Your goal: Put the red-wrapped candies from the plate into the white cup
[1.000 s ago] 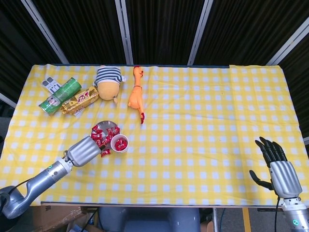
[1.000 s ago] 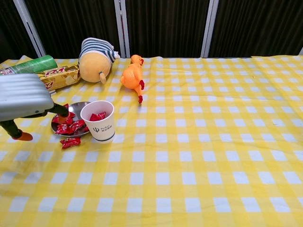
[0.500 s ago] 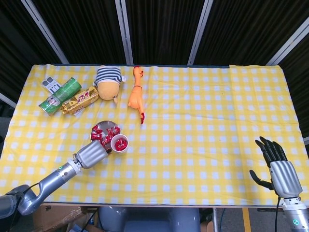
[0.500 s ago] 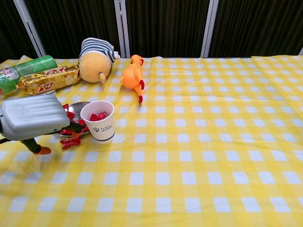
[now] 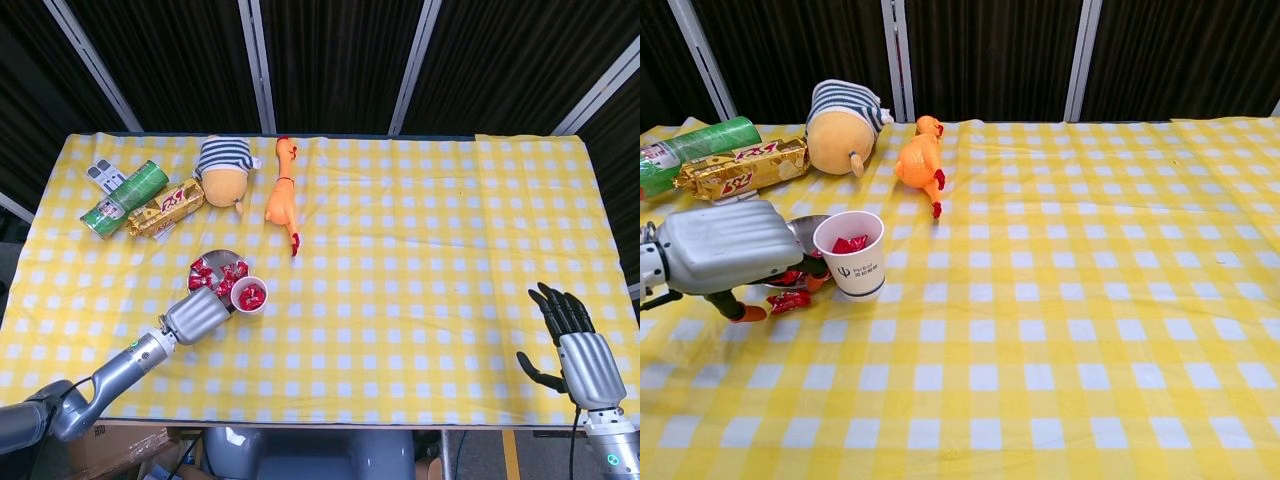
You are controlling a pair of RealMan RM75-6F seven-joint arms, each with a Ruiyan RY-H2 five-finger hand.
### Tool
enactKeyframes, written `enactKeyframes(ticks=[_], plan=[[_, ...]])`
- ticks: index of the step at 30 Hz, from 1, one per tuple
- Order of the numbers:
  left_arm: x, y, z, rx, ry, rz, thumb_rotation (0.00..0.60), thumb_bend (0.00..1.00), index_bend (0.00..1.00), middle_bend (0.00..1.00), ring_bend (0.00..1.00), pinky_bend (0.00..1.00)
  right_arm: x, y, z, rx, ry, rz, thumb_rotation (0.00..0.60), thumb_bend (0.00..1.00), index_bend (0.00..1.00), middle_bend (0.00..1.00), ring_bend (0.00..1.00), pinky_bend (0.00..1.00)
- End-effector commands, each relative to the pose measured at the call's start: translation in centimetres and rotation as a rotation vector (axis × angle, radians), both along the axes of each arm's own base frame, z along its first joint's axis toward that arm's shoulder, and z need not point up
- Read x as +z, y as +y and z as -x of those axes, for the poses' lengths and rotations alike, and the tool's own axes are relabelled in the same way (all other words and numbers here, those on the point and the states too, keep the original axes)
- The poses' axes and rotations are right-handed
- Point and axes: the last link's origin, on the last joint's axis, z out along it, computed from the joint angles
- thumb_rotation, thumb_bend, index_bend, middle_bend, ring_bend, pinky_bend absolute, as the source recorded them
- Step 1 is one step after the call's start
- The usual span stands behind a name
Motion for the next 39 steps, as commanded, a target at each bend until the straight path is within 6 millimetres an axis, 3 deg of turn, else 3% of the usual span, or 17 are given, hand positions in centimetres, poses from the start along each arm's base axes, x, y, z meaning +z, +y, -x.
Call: enactKeyframes(ticks=[1,15,26,34,39], plan=[[-0.2,0.0,0.0,0.003,-0.001,0.001,0.600,0.30,0.40,0.92,0.97,0.95,0.0,0.0,0.0,0.001,0.000,0.001,0.600,0.39,0.00,0.00,0.00,0.00],[-0.7,-0.3,0.3,0.019,0.000,0.001,0.600,0.37,0.48,0.92,0.97,0.95,0.0,0.0,0.0,0.000,-0.001,0.001,0.600,0.39,0.00,0.00,0.00,0.00],[2.5,-1.8,0.1,-0.007,-0.080,-0.032,0.600,0.37,0.50,0.92,0.97,0.95,0.0,0.1,-0.1,0.001,-0.001,0.001,0.600,0.39,0.00,0.00,0.00,0.00],[5.6,-1.2,-2.3,0.025,-0.242,-0.086,0.600,0.37,0.50,0.92,0.97,0.95,-0.1,0.0,-0.1,0.001,0.003,0.000,0.600,0.39,0.00,0.00,0.00,0.00],[5.9,-0.1,-4.4,0.040,-0.314,-0.104,0.600,0.37,0.49,0.92,0.97,0.95,-0.1,0.0,-0.1,0.000,0.001,0.002,0.600,0.39,0.00,0.00,0.00,0.00]])
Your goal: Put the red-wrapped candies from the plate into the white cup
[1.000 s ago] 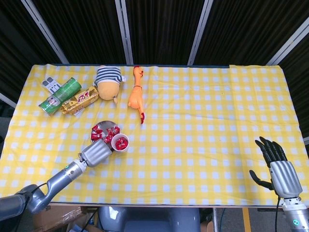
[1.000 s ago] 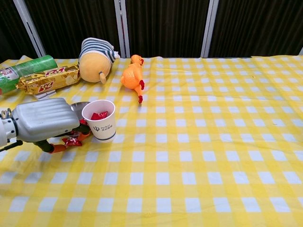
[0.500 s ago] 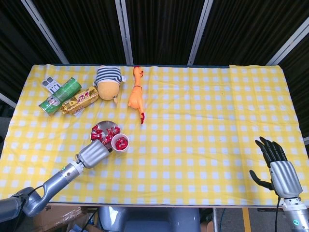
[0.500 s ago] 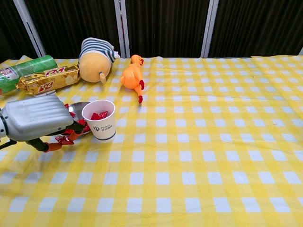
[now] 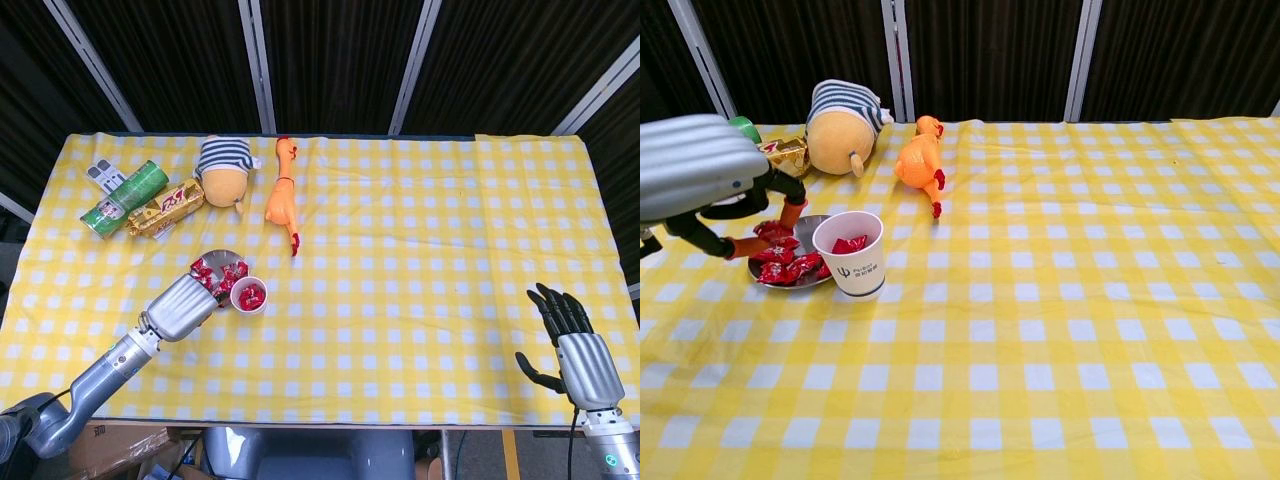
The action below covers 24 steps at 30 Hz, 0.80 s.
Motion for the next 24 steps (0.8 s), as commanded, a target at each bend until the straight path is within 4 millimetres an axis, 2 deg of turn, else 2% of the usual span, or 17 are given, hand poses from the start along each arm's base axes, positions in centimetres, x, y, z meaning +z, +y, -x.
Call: enactKeyframes(ticks=[1,8,14,24], plan=[[0.0,0.9,-1.4,0.013,-0.040,-0.010,0.600,0.37,0.49,0.92,0.97,0.95,0.0,0.0,0.0,-0.001,-0.002,0.001,0.600,0.39,0.00,0.00,0.00,0.00],[-2.3,2.1,-4.0,0.039,-0.049,0.002,0.600,0.37,0.48,0.92,0.97,0.95,0.1,-0.1,0.0,-0.001,-0.008,0.002,0.600,0.39,0.00,0.00,0.00,0.00],[-3.8,2.4,-5.3,0.032,-0.015,0.007,0.600,0.36,0.48,0.92,0.97,0.95,0.1,-0.1,0.0,0.000,-0.012,-0.002,0.600,0.39,0.00,0.00,0.00,0.00],[-4.3,2.3,-5.3,0.050,0.035,0.014,0.600,0.30,0.45,0.91,0.97,0.95,0.2,-0.1,0.0,0.005,-0.015,0.000,0.600,0.39,0.00,0.00,0.00,0.00]])
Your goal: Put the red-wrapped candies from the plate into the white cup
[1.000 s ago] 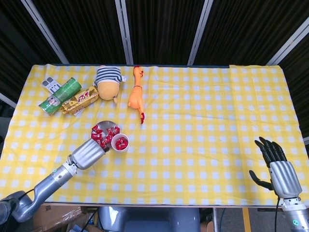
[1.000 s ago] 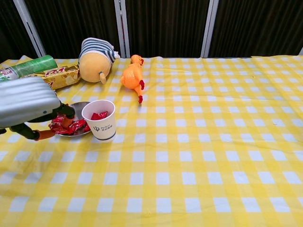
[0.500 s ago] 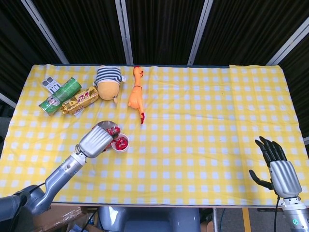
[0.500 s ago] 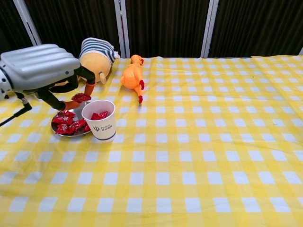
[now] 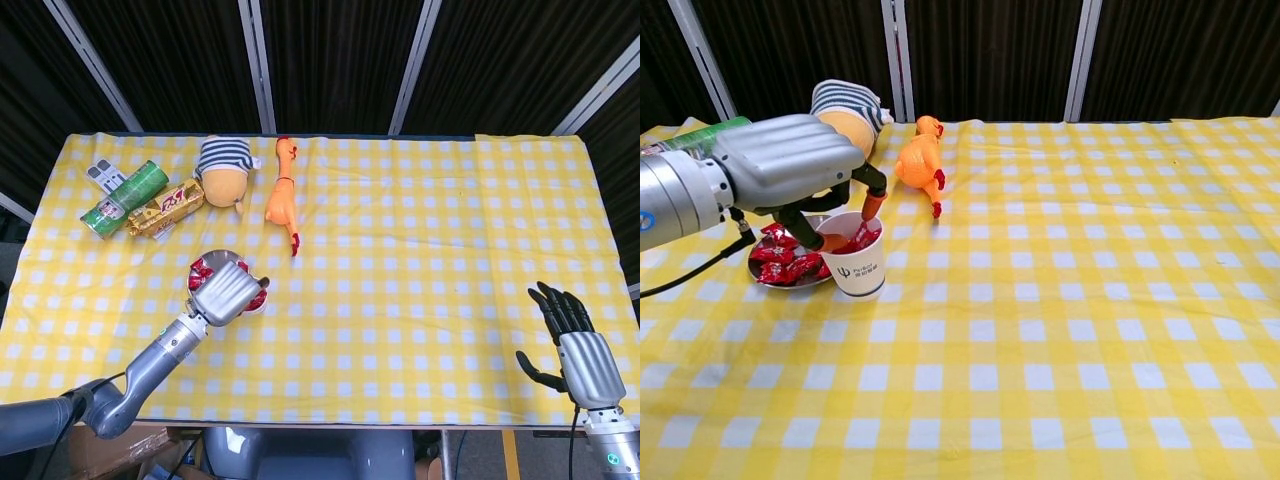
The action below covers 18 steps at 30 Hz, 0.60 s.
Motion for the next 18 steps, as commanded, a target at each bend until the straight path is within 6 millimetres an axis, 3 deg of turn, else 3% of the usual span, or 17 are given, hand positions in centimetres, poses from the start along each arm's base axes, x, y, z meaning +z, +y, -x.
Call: enactKeyframes(ticks=[1,11,16,18], plan=[[0.2,0.0,0.2,0.012,0.003,-0.001,0.600,0.29,0.44,0.91,0.97,0.95,0.0,0.0,0.0,0.001,0.001,0.000,0.600,0.39,0.00,0.00,0.00,0.00],[2.3,0.5,-0.2,0.058,-0.124,-0.066,0.600,0.25,0.36,0.86,0.94,0.95,-0.1,0.0,0.0,0.000,0.003,0.004,0.600,0.39,0.00,0.00,0.00,0.00],[3.9,0.8,0.6,0.128,-0.184,-0.120,0.600,0.23,0.32,0.69,0.92,0.95,0.0,0.0,0.0,0.000,0.001,0.004,0.600,0.39,0.00,0.00,0.00,0.00],[4.4,0.8,1.3,0.157,-0.162,-0.140,0.600,0.21,0.27,0.57,0.91,0.95,0.0,0.0,0.0,0.001,0.001,0.004,0.600,0.39,0.00,0.00,0.00,0.00]])
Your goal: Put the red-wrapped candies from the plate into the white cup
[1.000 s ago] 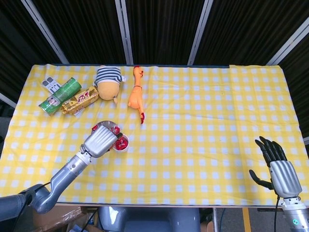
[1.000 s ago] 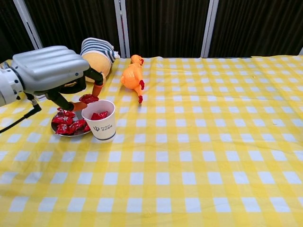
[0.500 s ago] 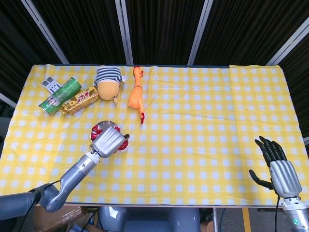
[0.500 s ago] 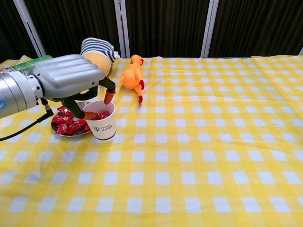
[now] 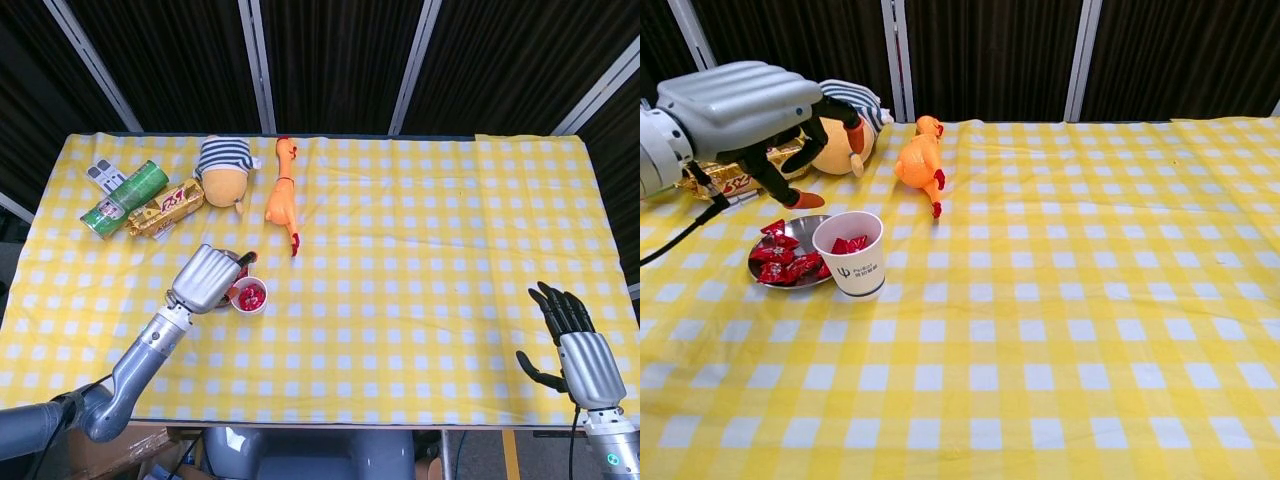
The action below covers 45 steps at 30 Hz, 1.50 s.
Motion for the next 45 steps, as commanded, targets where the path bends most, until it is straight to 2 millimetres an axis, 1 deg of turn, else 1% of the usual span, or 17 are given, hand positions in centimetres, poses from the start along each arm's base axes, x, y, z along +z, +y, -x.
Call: enactKeyframes(ticks=[1,4,8,13,19,28,35,45], plan=[[1.1,0.1,1.5,0.075,0.028,-0.038,0.600,0.20,0.26,0.53,0.90,0.95,0.0,0.0,0.0,0.000,-0.001,0.000,0.600,0.39,0.00,0.00,0.00,0.00],[1.3,0.1,2.8,0.171,0.061,-0.037,0.600,0.17,0.23,0.41,0.90,0.95,0.0,0.0,0.0,0.001,0.000,-0.003,0.600,0.39,0.00,0.00,0.00,0.00],[1.0,0.3,3.7,0.300,0.097,-0.002,0.600,0.17,0.23,0.34,0.90,0.95,-0.1,0.0,0.0,-0.001,0.000,-0.006,0.600,0.39,0.00,0.00,0.00,0.00],[0.0,0.9,3.8,0.344,0.158,0.014,0.600,0.17,0.25,0.34,0.90,0.95,-0.1,0.0,0.0,-0.004,0.000,-0.006,0.600,0.39,0.00,0.00,0.00,0.00],[-1.8,1.2,3.8,0.366,0.208,0.038,0.600,0.17,0.26,0.32,0.90,0.95,0.0,-0.1,0.0,-0.007,-0.005,-0.006,0.600,0.39,0.00,0.00,0.00,0.00],[-3.8,2.0,3.5,0.388,0.217,0.060,0.600,0.17,0.25,0.27,0.90,0.95,0.0,-0.1,0.1,-0.009,-0.013,-0.008,0.600,0.39,0.00,0.00,0.00,0.00],[-4.8,2.3,3.2,0.380,0.230,0.077,0.600,0.17,0.24,0.26,0.90,0.95,0.0,-0.1,0.1,-0.011,-0.013,-0.008,0.600,0.39,0.00,0.00,0.00,0.00],[-5.8,2.5,3.5,0.375,0.268,0.095,0.600,0.17,0.24,0.26,0.90,0.95,0.0,-0.1,0.1,-0.010,-0.010,-0.010,0.600,0.39,0.00,0.00,0.00,0.00]])
